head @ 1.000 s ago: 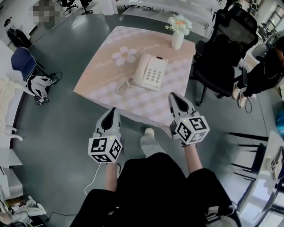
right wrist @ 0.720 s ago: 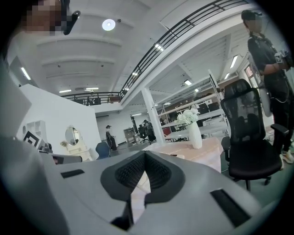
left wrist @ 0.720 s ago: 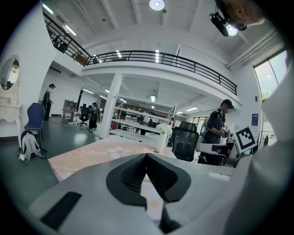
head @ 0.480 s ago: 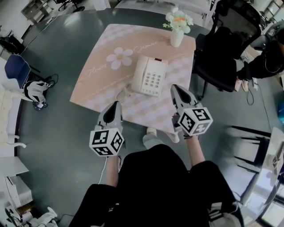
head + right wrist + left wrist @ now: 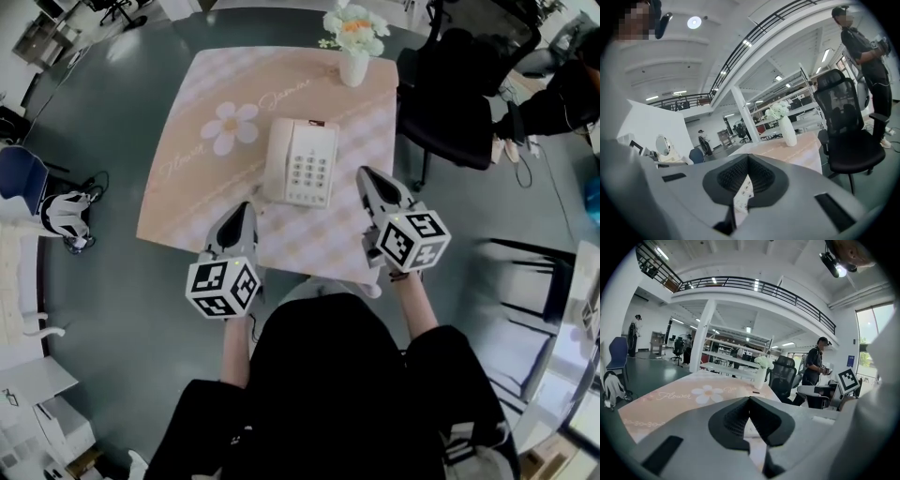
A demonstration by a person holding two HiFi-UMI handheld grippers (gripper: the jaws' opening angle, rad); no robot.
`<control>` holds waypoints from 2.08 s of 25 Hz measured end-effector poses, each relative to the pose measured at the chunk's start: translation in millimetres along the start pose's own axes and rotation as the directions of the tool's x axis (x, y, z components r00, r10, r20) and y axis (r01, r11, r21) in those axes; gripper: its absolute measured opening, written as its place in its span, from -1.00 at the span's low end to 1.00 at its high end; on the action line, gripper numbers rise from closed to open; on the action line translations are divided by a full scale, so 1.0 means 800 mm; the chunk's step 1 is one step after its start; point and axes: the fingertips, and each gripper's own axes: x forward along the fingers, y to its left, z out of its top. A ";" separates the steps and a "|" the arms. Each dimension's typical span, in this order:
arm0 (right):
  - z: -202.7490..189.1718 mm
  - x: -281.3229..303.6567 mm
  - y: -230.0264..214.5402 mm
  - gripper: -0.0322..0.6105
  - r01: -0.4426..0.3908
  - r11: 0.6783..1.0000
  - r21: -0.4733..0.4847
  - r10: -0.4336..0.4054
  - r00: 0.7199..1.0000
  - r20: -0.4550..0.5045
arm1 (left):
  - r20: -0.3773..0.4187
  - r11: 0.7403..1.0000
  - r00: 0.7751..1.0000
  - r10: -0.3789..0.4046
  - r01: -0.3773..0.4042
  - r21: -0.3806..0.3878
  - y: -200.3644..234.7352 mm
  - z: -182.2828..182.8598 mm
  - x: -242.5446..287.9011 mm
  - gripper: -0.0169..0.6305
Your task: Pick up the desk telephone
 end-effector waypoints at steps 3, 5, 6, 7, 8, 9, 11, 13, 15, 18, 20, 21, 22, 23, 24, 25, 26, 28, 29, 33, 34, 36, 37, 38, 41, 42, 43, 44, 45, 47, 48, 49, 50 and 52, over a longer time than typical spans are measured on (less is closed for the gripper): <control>-0.015 0.006 -0.005 -0.92 0.011 0.999 0.034 -0.010 1.000 -0.030 | -0.037 1.000 0.999 -0.017 0.017 0.001 0.006 -0.006 0.013 -0.95; -0.020 0.012 -0.007 -0.92 0.019 0.999 0.032 -0.017 0.999 -0.048 | -0.060 1.000 0.998 -0.031 0.031 -0.003 0.012 -0.007 0.024 -0.95; -0.022 0.016 -0.009 -0.92 0.024 0.999 0.030 -0.023 0.998 -0.058 | -0.072 0.999 0.997 -0.037 0.037 -0.004 0.015 -0.008 0.031 -0.95; -0.024 0.020 -0.012 -0.92 0.032 0.999 0.031 -0.029 0.997 -0.066 | -0.085 0.999 0.995 -0.044 0.044 -0.004 0.018 -0.008 0.038 -0.95; -0.025 0.024 -0.015 -0.92 0.040 0.998 0.038 -0.037 0.997 -0.072 | -0.100 0.999 0.994 -0.051 0.051 -0.005 0.021 -0.010 0.045 -0.95; -0.028 0.028 -0.018 -0.92 0.049 0.998 0.048 -0.045 0.996 -0.077 | -0.117 0.998 0.991 -0.059 0.058 -0.007 0.024 -0.012 0.052 -0.95; -0.037 0.038 -0.021 -0.92 0.065 0.995 0.078 -0.057 0.994 -0.094 | -0.161 0.997 0.984 -0.078 0.077 -0.010 0.030 -0.017 0.065 -0.95; -0.050 0.047 -0.026 -0.92 0.087 0.988 0.126 -0.072 0.990 -0.120 | -0.202 0.995 0.974 -0.098 0.100 0.001 0.035 -0.019 0.078 -0.95; -0.057 0.055 -0.035 -0.92 0.107 0.979 0.173 -0.084 0.987 -0.138 | -0.224 0.992 0.967 -0.122 0.124 -0.005 0.038 -0.020 0.094 -0.95; -0.064 0.067 -0.042 -0.92 0.119 0.968 0.219 -0.087 0.985 -0.152 | -0.251 0.988 0.955 -0.155 0.149 -0.040 0.044 -0.021 0.115 -0.95; -0.070 0.073 -0.047 -0.92 0.131 0.962 0.238 -0.093 0.982 -0.164 | -0.272 0.986 0.948 -0.164 0.158 -0.043 0.047 -0.023 0.126 -0.95; -0.075 0.075 -0.049 -0.92 0.133 0.960 0.246 -0.092 0.981 -0.172 | -0.279 0.986 0.945 -0.169 0.163 -0.048 0.048 -0.025 0.130 -0.95; -0.078 0.077 -0.051 -0.92 0.131 0.958 0.254 -0.087 0.980 -0.179 | -0.285 0.984 0.942 -0.179 0.169 -0.060 0.049 -0.026 0.135 -0.95; -0.081 0.081 -0.052 -0.92 0.124 0.956 0.265 -0.077 0.980 -0.181 | -0.290 0.981 0.937 -0.193 0.178 -0.078 0.049 -0.026 0.140 -0.95; -0.082 0.085 -0.053 -0.92 0.115 0.954 0.278 -0.066 0.981 -0.181 | -0.294 0.977 0.933 -0.208 0.187 -0.100 0.049 -0.027 0.146 -0.94; -0.082 0.088 -0.054 -0.92 0.107 0.950 0.292 -0.056 0.982 -0.180 | -0.296 0.973 0.928 -0.224 0.195 -0.126 0.049 -0.029 0.152 -0.93; -0.084 0.091 -0.055 -0.87 0.101 0.948 0.303 -0.047 0.982 -0.182 | -0.300 0.968 0.924 -0.239 0.201 -0.152 0.049 -0.032 0.156 -0.88; -0.092 0.097 -0.058 -0.77 0.099 0.945 0.313 -0.037 0.979 -0.201 | -0.314 0.959 0.913 -0.262 0.209 -0.191 0.051 -0.040 0.163 -0.72; -0.096 0.101 -0.060 -0.71 0.103 0.944 0.315 -0.035 0.976 -0.216 | -0.323 0.955 0.907 -0.271 0.213 -0.205 0.052 -0.043 0.167 -0.66; -0.111 0.117 -0.066 -0.41 0.122 0.929 0.350 -0.025 0.963 -0.270 | -0.378 0.938 0.870 -0.317 0.229 -0.260 0.052 -0.062 0.182 -0.38; -0.113 0.121 -0.066 -0.35 0.122 0.924 0.362 -0.020 0.962 -0.273 | -0.393 0.934 0.860 -0.327 0.231 -0.273 0.052 -0.067 0.185 -0.31; -0.118 0.125 -0.067 -0.28 0.123 0.916 0.383 -0.010 0.959 -0.285 | -0.413 0.926 0.843 -0.343 0.230 -0.300 0.051 -0.075 0.192 -0.19; -0.120 0.128 -0.067 -0.25 0.124 0.914 0.387 -0.007 0.957 -0.290 | -0.418 0.922 0.838 -0.350 0.230 -0.313 0.051 -0.078 0.195 -0.12; -0.120 0.130 -0.068 -0.22 0.125 0.914 0.387 -0.007 0.956 -0.294 | -0.421 0.918 0.834 -0.358 0.230 -0.324 0.051 -0.080 0.198 -0.09; -0.123 0.137 -0.070 -0.17 0.128 0.905 0.405 0.002 0.952 -0.306 | -0.434 0.905 0.814 -0.386 0.243 -0.349 0.049 -0.083 0.206 -0.01; -0.125 0.139 -0.070 -0.16 0.129 0.901 0.414 0.007 0.951 -0.310 | -0.442 0.899 0.803 -0.401 0.252 -0.358 0.047 -0.084 0.208 0.01; -0.127 0.141 -0.070 -0.16 0.129 0.898 0.421 0.011 0.949 -0.315 | -0.450 0.892 0.789 -0.418 0.261 -0.369 0.045 -0.086 0.210 0.02; -0.129 0.142 -0.071 -0.15 0.130 0.896 0.425 0.015 0.947 -0.321 | -0.460 0.884 0.774 -0.436 0.271 -0.381 0.043 -0.087 0.212 0.04; -0.131 0.145 -0.070 -0.13 0.130 0.895 0.426 0.019 0.945 -0.328 | -0.470 0.877 0.758 -0.452 0.280 -0.391 0.040 -0.089 0.214 0.05; -0.132 0.148 -0.070 -0.12 0.130 0.895 0.427 0.027 0.939 -0.342 | -0.493 0.866 0.727 -0.478 0.297 -0.402 0.035 -0.092 0.217 0.05; -0.133 0.150 -0.069 -0.12 0.131 0.894 0.428 0.030 0.936 -0.350 | -0.506 0.864 0.713 -0.485 0.302 -0.402 0.033 -0.094 0.219 0.05; -0.134 0.152 -0.068 -0.11 0.131 0.894 0.428 0.035 0.933 -0.359 | -0.519 0.864 0.702 -0.488 0.304 -0.402 0.031 -0.097 0.221 0.05; -0.135 0.153 -0.067 -0.11 0.130 0.895 0.427 0.042 0.928 -0.371 | -0.532 0.865 0.691 -0.489 0.302 -0.401 0.030 -0.100 0.222 0.05; -0.139 0.156 -0.065 -0.11 0.130 0.895 0.427 0.056 0.916 -0.396 | -0.555 0.866 0.672 -0.490 0.299 -0.402 0.028 -0.106 0.224 0.05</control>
